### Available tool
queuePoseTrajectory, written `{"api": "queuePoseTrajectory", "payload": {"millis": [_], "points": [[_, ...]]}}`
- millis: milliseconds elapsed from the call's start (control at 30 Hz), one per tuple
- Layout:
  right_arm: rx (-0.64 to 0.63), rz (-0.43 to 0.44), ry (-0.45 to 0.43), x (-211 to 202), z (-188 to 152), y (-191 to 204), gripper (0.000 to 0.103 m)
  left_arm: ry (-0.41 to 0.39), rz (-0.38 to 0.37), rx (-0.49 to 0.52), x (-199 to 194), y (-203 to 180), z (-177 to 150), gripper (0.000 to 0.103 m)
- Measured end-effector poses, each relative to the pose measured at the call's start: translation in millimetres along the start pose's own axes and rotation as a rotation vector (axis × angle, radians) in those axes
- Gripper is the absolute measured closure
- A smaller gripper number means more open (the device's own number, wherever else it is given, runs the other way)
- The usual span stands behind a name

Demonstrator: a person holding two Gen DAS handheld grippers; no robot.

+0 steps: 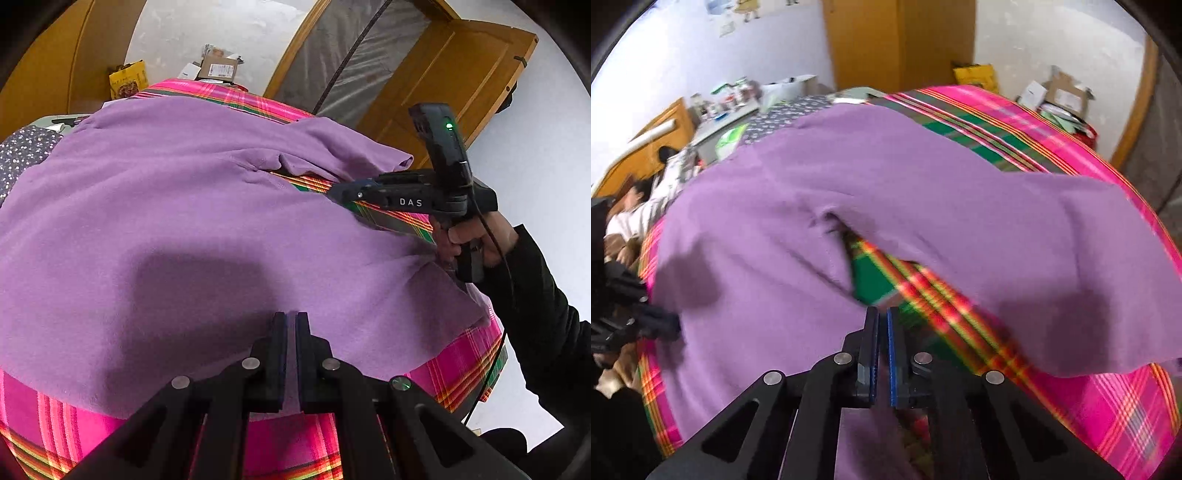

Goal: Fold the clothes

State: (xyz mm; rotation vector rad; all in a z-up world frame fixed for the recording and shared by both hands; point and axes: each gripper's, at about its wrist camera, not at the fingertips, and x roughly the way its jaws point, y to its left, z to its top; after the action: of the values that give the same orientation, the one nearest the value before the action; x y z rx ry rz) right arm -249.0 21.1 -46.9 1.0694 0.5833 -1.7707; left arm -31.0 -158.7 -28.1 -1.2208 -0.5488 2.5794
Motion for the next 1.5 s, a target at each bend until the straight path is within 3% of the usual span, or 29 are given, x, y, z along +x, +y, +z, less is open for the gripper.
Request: {"api": "queuePoseTrajectory", "payload": {"millis": [133, 233, 467, 600, 633, 667, 867, 933, 1033, 1233, 1500], "points": [[0.014, 0.043, -0.001, -2.1, 4.8, 0.5, 0.095, -0.008, 0.000, -0.007, -1.9, 3.9, 0.6, 0.100], [0.027, 0.084, -0.029, -3.1, 13.2, 4.4, 0.076, -0.010, -0.001, -0.016, -2.2, 6.9, 0.6, 0.100], [-0.015, 0.116, -0.003, 29.5, 45.4, 25.3, 0.074, -0.018, -0.005, -0.020, -5.7, 8.7, 0.3, 0.100], [-0.046, 0.083, 0.002, 42.2, 60.0, 32.1, 0.079, -0.024, -0.003, -0.028, -6.8, 12.3, 0.5, 0.100], [-0.063, 0.065, 0.002, 43.7, 62.1, 34.6, 0.095, -0.025, -0.003, -0.029, -6.8, 13.3, 0.5, 0.100], [-0.080, 0.051, 0.000, 44.6, 63.9, 36.8, 0.097, -0.025, -0.004, -0.031, -6.6, 14.3, 0.6, 0.100], [-0.037, 0.002, -0.096, 35.8, 82.0, 23.7, 0.099, -0.020, 0.011, -0.035, -3.1, 19.7, -1.9, 0.100], [-0.031, -0.002, -0.082, 41.1, 86.1, 22.3, 0.098, -0.020, 0.004, -0.039, -2.4, 21.5, -1.8, 0.100], [-0.024, 0.004, -0.008, 52.8, 85.0, 21.5, 0.095, -0.024, 0.013, -0.035, -4.3, 21.4, -1.7, 0.100], [0.048, 0.035, -0.048, 22.0, 65.6, 10.7, 0.079, -0.082, 0.062, -0.060, -24.2, 37.1, 3.7, 0.100], [0.104, 0.062, -0.106, -13.5, 24.3, 18.3, 0.078, -0.164, 0.145, -0.126, -55.5, 65.9, 9.4, 0.100]]}}
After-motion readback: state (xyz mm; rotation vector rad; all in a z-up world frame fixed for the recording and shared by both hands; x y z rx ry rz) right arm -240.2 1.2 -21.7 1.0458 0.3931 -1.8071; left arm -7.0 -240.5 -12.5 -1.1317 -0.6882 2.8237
